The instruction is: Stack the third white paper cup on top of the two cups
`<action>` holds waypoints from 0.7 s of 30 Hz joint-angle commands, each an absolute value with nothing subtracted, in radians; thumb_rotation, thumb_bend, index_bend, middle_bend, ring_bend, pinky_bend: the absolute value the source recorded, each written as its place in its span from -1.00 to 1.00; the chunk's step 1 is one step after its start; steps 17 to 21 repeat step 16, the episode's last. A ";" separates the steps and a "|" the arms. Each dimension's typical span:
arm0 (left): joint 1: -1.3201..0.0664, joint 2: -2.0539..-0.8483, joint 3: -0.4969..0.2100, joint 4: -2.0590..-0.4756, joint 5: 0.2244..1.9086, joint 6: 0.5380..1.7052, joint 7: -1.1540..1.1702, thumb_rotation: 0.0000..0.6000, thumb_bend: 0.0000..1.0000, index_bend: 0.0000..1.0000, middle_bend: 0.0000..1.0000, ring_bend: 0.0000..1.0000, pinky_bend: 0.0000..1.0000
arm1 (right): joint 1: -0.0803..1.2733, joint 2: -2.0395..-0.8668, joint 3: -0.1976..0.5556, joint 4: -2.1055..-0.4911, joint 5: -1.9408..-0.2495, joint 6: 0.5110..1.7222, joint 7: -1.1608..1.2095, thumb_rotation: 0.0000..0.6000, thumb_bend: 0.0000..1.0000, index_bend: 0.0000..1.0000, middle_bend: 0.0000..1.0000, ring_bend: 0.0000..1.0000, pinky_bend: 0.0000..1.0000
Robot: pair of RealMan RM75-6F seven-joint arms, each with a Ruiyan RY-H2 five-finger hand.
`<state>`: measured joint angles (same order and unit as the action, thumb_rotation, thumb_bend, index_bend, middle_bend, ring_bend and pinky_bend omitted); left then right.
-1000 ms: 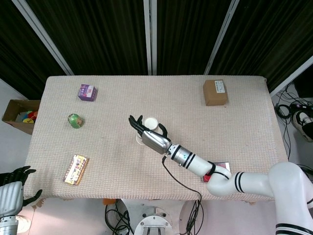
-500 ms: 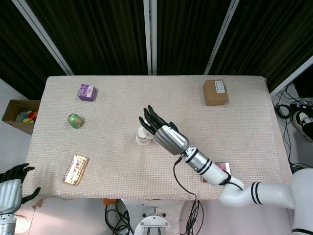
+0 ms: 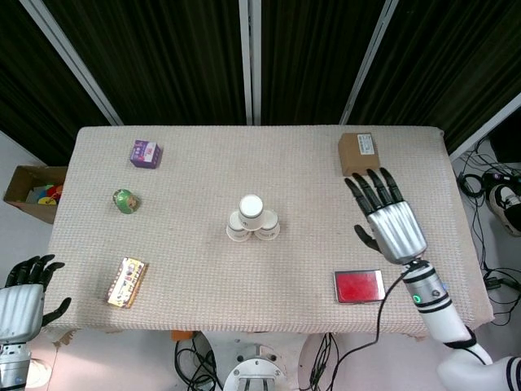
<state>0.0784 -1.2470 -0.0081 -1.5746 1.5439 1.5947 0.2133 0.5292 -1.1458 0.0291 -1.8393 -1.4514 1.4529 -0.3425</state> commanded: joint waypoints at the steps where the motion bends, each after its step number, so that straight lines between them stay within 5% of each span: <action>1: 0.072 -1.236 -0.005 -1.614 1.560 1.601 0.256 1.00 -0.63 -0.43 -0.62 -0.72 -0.66 | 0.308 -1.045 -0.088 -1.655 -1.529 1.541 0.112 1.00 -0.57 -1.00 -0.82 -1.00 -1.00; 10: 0.084 -1.225 0.011 -1.675 1.585 1.627 0.334 1.00 -0.63 -0.44 -0.62 -0.72 -0.66 | 0.167 -1.117 -0.125 -1.480 -1.602 1.652 0.232 1.00 -0.54 -1.00 -0.83 -1.00 -1.00; 21: 0.086 -1.230 0.014 -1.675 1.581 1.626 0.339 1.00 -0.63 -0.44 -0.62 -0.72 -0.66 | 0.147 -1.133 -0.114 -1.464 -1.621 1.642 0.199 1.00 -0.54 -1.00 -0.85 -1.00 -1.00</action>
